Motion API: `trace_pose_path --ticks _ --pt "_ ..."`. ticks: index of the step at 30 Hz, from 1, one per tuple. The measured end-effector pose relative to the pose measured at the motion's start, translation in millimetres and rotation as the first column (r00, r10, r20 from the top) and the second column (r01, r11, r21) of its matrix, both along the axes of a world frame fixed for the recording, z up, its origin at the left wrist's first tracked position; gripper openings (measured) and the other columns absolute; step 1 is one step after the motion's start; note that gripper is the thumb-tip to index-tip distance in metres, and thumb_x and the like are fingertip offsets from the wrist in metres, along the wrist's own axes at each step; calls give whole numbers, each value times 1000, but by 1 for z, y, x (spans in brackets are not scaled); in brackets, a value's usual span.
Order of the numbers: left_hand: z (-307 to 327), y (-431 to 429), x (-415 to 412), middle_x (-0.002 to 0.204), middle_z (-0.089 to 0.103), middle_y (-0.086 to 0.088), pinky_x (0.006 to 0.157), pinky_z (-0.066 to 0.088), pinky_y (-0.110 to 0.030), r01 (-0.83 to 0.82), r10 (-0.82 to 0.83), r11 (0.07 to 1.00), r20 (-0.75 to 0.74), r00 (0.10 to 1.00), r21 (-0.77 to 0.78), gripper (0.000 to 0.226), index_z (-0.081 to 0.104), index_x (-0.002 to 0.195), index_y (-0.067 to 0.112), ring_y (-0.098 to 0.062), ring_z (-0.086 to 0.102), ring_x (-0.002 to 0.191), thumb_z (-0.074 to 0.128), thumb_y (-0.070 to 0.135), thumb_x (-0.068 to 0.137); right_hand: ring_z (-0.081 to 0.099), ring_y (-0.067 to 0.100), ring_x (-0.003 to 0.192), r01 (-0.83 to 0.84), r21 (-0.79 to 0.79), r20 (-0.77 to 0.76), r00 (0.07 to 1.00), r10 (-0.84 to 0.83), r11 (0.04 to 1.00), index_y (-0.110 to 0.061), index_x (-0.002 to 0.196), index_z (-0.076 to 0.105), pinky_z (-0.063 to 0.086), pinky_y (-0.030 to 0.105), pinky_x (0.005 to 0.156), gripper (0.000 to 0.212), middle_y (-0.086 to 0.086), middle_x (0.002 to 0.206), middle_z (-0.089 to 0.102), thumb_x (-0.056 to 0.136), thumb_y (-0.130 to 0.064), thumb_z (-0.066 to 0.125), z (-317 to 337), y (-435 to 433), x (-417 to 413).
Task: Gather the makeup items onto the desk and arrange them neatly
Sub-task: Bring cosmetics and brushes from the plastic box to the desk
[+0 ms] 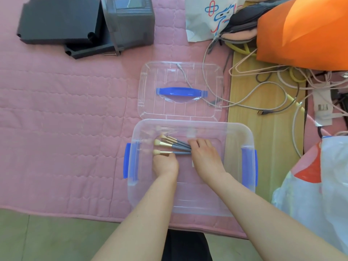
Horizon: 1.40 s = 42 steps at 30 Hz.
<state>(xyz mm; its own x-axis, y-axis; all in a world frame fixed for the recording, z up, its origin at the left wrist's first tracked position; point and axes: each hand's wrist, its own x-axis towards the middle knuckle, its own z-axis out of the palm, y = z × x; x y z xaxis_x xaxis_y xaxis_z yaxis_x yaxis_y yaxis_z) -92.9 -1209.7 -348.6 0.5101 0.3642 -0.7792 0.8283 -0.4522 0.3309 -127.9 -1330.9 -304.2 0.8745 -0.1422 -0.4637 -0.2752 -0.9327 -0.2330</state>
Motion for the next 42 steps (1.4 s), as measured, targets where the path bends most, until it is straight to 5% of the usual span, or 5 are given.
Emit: trace_pose_path --ticks 7,14,21,26,42 --pt "28 -9 12 64 68 -11 65 60 -39 -114 114 991 -11 993 -64 24 62 74 12 -30 68 52 62 35 79 53 31 103 12 -29 -17 1000 -12 1000 -15 117 43 32 35 65 31 8 111 54 88 -9 53 0 3 11" --pt "-17 1 0 81 73 -12 73 59 -45 67 -66 998 -22 998 12 41 65 78 11 -34 71 75 55 43 53 55 34 98 154 53 -112 983 -148 987 -12 107 45 36 36 64 17 10 107 52 92 -14 52 -6 11 1" --pt "44 -9 15 101 67 -16 83 50 -37 87 -87 996 7 996 14 35 56 108 5 -36 62 98 49 32 87 55 34 97 424 225 -247 896 -370 877 -11 92 51 39 34 73 8 15 103 58 90 -19 52 -5 -3 -3" --pt "35 -11 14 107 63 -21 84 53 -47 36 -36 999 1 999 8 44 45 105 5 -41 65 92 30 38 80 52 37 97 431 254 -244 895 -374 866 -7 93 47 35 37 72 9 22 105 57 93 -10 39 0 3 4" --pt "38 -7 22 107 65 -20 89 49 -42 162 -162 985 1 987 65 27 59 102 1 -36 60 104 61 24 88 51 37 93 331 215 -108 943 -315 919 -2 98 48 38 42 67 12 18 103 51 90 -12 47 -6 18 8"
